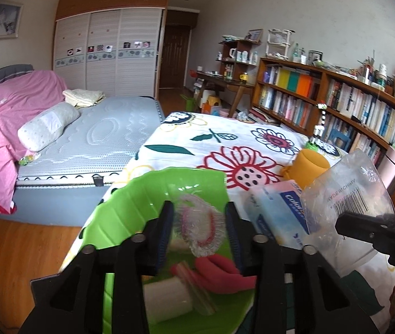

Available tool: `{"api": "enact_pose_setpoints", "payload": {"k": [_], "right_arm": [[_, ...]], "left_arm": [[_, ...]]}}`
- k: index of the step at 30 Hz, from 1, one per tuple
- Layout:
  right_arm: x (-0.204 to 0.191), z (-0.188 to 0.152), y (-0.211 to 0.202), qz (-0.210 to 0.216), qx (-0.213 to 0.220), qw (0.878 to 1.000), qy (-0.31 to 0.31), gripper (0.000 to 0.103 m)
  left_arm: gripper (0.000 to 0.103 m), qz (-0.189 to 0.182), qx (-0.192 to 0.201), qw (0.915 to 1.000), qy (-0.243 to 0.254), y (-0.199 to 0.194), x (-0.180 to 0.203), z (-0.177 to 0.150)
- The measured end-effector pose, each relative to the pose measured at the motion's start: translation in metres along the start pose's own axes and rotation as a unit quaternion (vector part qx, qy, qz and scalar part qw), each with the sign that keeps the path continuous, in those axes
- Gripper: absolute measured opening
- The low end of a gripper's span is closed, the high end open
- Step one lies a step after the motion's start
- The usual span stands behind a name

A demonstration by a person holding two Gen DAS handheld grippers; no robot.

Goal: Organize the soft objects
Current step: 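Carry the scrunchie and the plastic bag over the green bowl with both grippers, then open the left gripper over the bowl while the right releases the bag into it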

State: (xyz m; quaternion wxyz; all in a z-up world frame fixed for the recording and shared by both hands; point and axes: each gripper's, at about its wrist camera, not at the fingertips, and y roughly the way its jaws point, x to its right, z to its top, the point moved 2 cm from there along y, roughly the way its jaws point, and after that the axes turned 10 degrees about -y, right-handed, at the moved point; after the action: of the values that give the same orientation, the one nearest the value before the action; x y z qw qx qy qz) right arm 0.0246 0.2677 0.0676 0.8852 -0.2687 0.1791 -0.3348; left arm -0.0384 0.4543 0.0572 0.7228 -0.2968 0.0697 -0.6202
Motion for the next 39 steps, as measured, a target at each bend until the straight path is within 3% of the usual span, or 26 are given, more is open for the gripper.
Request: {"api": "enact_pose_setpoints", "payload": {"k": [4,10,26,29,33,39], "right_arm": [[-0.009,0.008,0.011,0.017,-0.003,1.000,-0.010,0.008],[-0.021,0.015,0.028,0.037,-0.017,0.999,-0.015,0.008],[-0.041,0.033,0.071,0.079,-0.038,0.996,-0.013,0.009],[-0.040,0.034,0.080,0.074,-0.044,0.996,-0.007,0.023],[-0.030,0.034,0.083,0.058,-0.038,0.997,0.012,0.061],[-0.021,0.034,0.078,0.044,-0.033,0.998,0.027,0.062]], "left_arm": [[0.067,0.025,0.022,0.9995,-0.001,-0.004,-0.008,0.002],[0.085,0.055,0.051,0.9972,-0.003,-0.010,-0.016,0.004],[0.096,0.109,0.085,0.9904,-0.006,-0.016,-0.038,0.006],[0.096,0.114,0.086,0.9897,-0.010,-0.017,-0.040,0.007],[0.097,0.128,0.089,0.9874,-0.025,-0.018,-0.049,0.010],[0.097,0.129,0.093,0.9865,-0.038,-0.020,-0.054,0.010]]}}
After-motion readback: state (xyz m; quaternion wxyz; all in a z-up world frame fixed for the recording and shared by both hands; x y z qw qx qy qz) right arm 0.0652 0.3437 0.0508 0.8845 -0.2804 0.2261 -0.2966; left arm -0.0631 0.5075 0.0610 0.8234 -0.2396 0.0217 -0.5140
